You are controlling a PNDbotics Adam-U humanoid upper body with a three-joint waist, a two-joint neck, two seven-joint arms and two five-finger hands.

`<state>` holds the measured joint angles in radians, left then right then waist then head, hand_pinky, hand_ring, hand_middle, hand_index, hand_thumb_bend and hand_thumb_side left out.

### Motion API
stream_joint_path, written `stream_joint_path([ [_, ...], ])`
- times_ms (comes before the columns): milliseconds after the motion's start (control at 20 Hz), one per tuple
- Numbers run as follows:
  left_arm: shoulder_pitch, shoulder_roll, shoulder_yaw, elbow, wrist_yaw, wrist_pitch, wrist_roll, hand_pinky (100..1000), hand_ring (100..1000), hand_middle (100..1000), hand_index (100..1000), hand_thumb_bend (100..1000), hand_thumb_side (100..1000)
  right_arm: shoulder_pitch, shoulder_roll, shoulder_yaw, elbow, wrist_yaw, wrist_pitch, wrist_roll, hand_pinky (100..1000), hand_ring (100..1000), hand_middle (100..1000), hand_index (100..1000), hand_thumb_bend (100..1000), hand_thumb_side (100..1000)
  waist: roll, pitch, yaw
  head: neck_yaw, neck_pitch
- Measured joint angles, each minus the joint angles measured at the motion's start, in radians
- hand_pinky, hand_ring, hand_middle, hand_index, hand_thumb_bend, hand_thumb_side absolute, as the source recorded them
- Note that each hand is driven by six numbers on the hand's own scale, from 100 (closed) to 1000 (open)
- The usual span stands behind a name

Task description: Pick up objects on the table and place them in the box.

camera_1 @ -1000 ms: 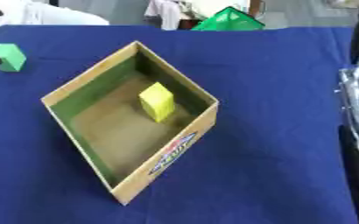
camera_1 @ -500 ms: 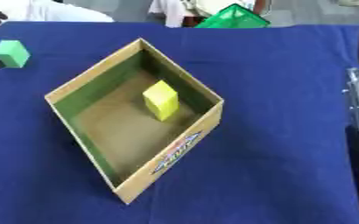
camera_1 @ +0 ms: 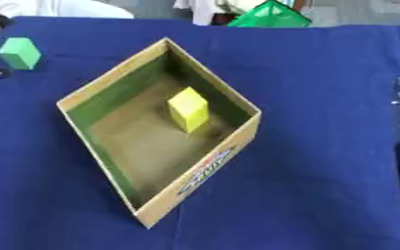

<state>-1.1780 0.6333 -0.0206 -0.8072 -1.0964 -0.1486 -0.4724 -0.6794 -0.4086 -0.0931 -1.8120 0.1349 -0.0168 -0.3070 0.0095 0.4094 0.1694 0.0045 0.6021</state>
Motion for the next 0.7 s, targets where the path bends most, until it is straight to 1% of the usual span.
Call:
stream_joint_path([
  [350,-0.016,0.0,0.012,0.008,-0.02,0.003,0.047,831,895,860,947,432,100,-0.007,-0.002,0.0,0.002,-0.005,-0.002,0.005,807,826,684,816,158,1000,-0.002,0.01,-0.004,0.011,-0.022],
  [700,-0.035,0.0,0.019,0.023,-0.061,0.005,0.102,830,898,870,944,405,100,-0.016,-0.002,0.0,0.005,-0.007,-0.001,0.009,807,827,684,817,155,1000,0.0,0.02,-0.022,0.021,-0.033],
])
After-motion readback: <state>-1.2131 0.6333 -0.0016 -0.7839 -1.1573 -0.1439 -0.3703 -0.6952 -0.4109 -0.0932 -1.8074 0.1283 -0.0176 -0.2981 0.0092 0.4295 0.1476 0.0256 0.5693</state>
